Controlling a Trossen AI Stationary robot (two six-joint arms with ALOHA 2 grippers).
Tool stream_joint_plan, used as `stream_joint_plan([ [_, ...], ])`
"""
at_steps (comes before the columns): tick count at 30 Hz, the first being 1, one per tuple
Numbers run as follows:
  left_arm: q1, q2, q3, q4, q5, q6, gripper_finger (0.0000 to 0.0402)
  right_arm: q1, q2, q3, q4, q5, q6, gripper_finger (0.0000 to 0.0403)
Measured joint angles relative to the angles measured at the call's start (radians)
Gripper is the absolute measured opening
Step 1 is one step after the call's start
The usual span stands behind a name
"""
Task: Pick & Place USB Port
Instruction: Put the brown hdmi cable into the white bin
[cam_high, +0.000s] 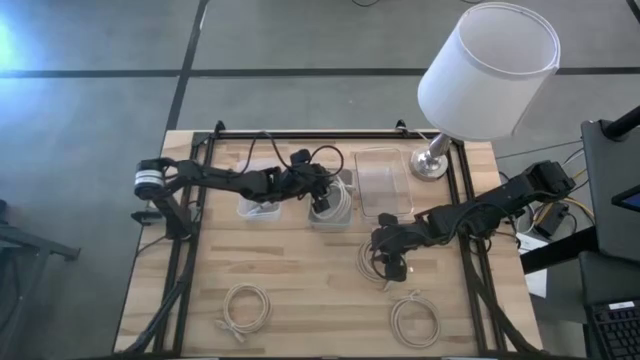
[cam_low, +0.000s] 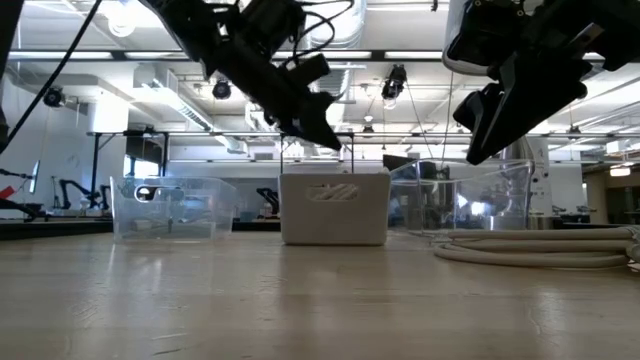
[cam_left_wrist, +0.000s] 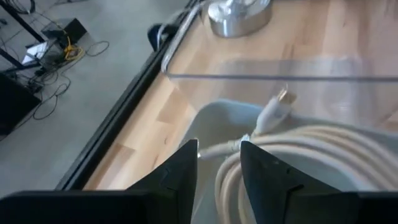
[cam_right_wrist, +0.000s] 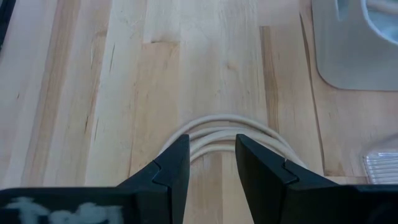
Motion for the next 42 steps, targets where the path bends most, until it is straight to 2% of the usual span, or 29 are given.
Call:
stream_joint_plan([
  [14, -0.11, -0.134, 0.024, -0.022, 0.014, 0.001, 0.0126, -0.001, 0.002, 0.0, 0.099, 0.015, -0.078, 0.0123],
  [24, -0.231, -0.283, 0.024, -0.161, 0.015, 0.0, 0.0126, 0.012, 0.002, -0.005, 0.083, 0.008, 0.008, 0.0123],
  [32, -0.271, -0.372, 0.023, -0.227, 0.015, -0.009, 0.0126, 0.04, 0.007, -0.011, 0.055, -0.075, 0.06, 0.0123],
  [42, -0.28, -0.401, 0.023, -0.268, 0.015, -0.019, 0.0126, 0.053, 0.15, -0.009, 0.031, -0.073, 0.122, 0.0123],
])
